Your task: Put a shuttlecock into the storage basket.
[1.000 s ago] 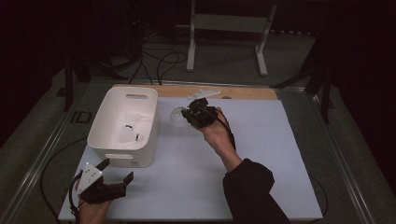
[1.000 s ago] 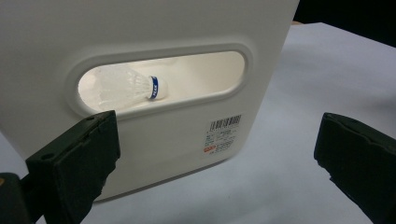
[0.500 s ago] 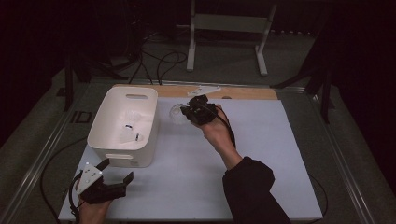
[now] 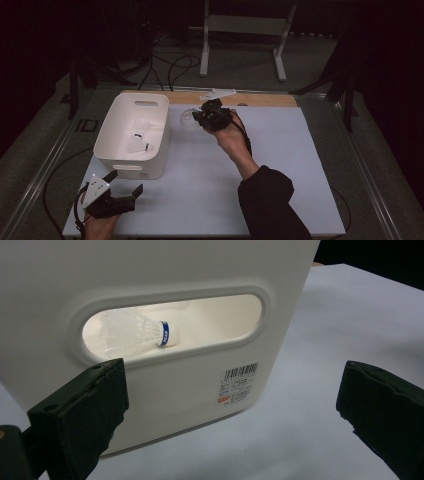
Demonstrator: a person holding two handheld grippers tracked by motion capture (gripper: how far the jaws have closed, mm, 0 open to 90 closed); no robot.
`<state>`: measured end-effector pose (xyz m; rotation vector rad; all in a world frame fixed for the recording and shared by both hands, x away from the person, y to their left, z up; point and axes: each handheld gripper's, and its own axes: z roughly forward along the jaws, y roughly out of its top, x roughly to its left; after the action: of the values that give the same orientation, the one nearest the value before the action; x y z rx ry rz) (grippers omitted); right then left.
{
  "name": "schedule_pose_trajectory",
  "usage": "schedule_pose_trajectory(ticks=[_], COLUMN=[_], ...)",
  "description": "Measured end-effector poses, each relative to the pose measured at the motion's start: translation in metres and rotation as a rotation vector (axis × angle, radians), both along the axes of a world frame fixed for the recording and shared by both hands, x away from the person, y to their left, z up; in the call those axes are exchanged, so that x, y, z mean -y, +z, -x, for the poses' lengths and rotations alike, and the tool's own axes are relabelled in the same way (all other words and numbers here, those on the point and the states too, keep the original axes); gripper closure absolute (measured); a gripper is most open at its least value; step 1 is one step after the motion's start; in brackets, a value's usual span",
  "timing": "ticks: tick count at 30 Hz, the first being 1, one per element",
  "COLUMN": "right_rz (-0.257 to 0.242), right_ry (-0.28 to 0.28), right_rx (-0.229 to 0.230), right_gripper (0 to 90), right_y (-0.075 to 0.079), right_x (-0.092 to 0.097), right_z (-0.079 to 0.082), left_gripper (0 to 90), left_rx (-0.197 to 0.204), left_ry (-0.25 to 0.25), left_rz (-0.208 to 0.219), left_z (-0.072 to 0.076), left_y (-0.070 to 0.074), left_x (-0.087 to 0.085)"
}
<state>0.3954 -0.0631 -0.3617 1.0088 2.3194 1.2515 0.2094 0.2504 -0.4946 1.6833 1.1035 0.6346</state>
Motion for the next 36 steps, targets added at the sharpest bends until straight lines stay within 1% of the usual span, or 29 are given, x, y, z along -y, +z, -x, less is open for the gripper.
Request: schedule_pose_trajectory(ticks=[15, 36], right_rz=[-0.010, -0.036], right_ry=[0.004, 0.007], right_rx=[0.007, 0.014], right_gripper=[89.1, 89.1], right_y=[0.006, 0.012], right_x=[-0.002, -0.004], right_z=[-0.001, -0.005], left_gripper=[1.0, 1.0], left_rx=[0.000, 0.001], left_ry=[0.000, 0.001], left_rz=[-0.002, -0.002], left_z=[0.000, 0.000], left_y=[0.000, 0.000], left_x=[0.000, -0.001])
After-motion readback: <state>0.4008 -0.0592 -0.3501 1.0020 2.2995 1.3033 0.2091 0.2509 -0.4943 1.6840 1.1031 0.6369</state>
